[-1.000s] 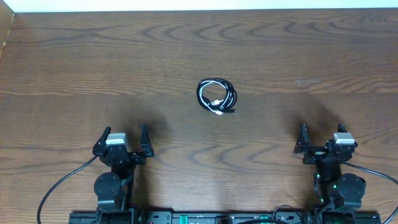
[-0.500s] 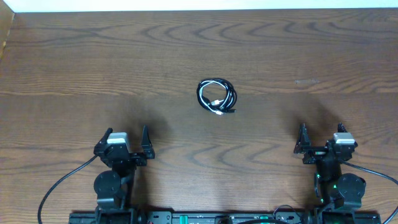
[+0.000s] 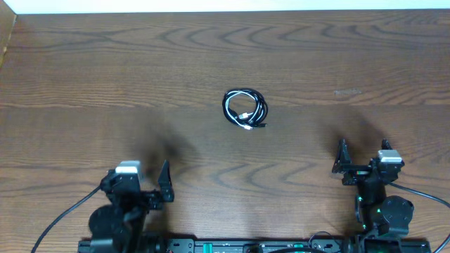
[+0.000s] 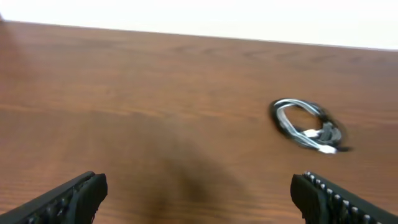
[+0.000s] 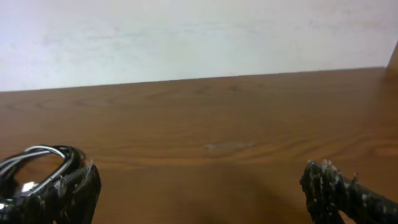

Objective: Untangle cables
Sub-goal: 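Raise both grippers and move them toward the cable bundle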

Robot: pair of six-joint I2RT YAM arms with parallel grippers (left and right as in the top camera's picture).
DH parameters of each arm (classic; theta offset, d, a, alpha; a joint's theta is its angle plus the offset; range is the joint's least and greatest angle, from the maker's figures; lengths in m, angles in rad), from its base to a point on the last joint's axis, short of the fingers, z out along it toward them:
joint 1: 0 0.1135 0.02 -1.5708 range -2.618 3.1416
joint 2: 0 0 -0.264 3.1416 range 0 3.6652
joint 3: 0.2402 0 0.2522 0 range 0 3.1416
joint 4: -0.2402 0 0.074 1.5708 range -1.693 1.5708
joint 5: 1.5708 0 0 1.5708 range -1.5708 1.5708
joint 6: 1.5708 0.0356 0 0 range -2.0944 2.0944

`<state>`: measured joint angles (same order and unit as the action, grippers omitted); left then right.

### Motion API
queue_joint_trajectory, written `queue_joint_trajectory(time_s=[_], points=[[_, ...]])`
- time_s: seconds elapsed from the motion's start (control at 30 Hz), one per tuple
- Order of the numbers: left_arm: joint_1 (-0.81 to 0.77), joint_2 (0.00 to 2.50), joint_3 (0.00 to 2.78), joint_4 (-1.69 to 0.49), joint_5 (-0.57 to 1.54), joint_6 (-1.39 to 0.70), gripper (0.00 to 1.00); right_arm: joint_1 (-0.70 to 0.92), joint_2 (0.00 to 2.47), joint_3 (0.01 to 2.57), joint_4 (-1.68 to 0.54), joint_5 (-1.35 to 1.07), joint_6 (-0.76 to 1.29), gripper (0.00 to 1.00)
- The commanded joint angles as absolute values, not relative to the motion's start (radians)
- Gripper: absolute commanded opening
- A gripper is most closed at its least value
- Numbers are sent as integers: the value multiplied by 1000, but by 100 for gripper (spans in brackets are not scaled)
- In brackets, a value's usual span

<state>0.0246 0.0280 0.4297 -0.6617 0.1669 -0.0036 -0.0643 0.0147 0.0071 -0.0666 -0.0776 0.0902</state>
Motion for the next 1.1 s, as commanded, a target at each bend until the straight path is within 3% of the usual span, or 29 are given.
queue_joint_trajectory(time_s=[0.0, 0.27, 0.4, 0.7, 1.07], points=[[27, 26, 557, -736, 290, -68, 99, -58, 19, 6, -71, -89, 165, 99], [27, 57, 719, -936, 303, -102, 99, -58, 42, 10, -73, -153, 164, 99], [27, 111, 799, -983, 303, -76, 99, -58, 46, 80, -182, -255, 159, 99], [27, 368, 923, -1003, 356, -6, 99, -58, 46, 485, -691, -223, 70, 99], [27, 547, 1011, -957, 307, 75, 99, -58, 83, 889, -830, -239, 100, 99]])
